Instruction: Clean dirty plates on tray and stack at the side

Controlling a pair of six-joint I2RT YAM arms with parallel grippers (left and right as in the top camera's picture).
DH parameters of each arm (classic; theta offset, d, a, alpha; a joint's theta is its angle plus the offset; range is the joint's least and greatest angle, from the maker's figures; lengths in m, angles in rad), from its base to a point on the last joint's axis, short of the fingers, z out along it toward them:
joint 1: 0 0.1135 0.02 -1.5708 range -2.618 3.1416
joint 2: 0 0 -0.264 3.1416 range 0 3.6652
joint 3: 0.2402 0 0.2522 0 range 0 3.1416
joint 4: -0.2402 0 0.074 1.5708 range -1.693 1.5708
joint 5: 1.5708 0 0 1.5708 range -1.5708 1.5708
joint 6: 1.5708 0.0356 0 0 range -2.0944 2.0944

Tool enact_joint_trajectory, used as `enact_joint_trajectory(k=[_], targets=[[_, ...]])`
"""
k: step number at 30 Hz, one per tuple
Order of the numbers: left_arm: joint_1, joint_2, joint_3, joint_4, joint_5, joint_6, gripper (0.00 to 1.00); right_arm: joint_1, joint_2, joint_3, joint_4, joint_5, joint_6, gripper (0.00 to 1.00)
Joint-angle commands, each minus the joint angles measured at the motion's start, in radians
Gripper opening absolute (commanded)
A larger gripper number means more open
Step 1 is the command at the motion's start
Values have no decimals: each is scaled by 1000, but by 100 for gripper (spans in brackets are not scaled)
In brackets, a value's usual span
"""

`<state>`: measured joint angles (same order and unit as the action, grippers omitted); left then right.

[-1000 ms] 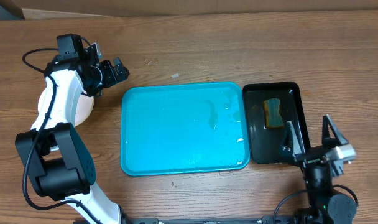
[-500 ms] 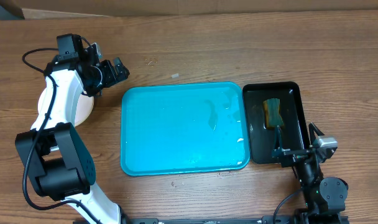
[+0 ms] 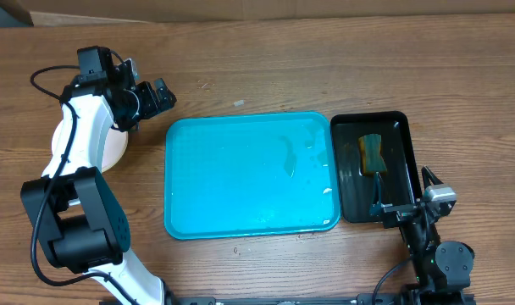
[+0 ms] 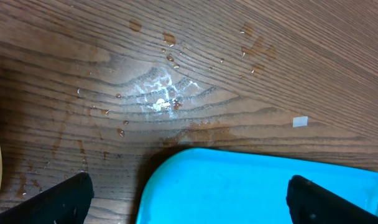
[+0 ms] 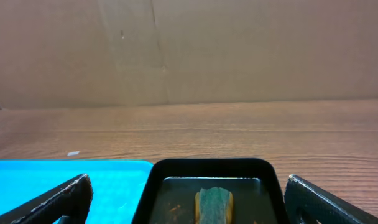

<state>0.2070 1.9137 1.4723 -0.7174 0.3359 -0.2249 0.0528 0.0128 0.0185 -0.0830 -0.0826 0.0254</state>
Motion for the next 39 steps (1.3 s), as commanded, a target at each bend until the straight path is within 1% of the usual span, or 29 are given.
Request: enact_joint_trajectory(k=[1, 17, 21, 26, 33, 39], targets=[[-5, -10, -5, 0, -3, 23, 100, -3, -10, -11, 6, -8, -7, 100], [-5, -10, -5, 1, -3, 23, 100, -3, -10, -11, 6, -8, -7, 100], [-11, -36, -7, -14, -47, 23, 100, -3, -10, -11, 6, -8, -7, 100], [-33, -197, -7, -17, -62, 23, 100, -3, -10, -11, 6, -8, -7, 100], [-38, -526, -7, -18, -62, 23, 100, -3, -10, -11, 6, -8, -7, 100], [-42, -767, -34, -18, -65, 24, 100, -3, -10, -11, 6, -8, -7, 100]])
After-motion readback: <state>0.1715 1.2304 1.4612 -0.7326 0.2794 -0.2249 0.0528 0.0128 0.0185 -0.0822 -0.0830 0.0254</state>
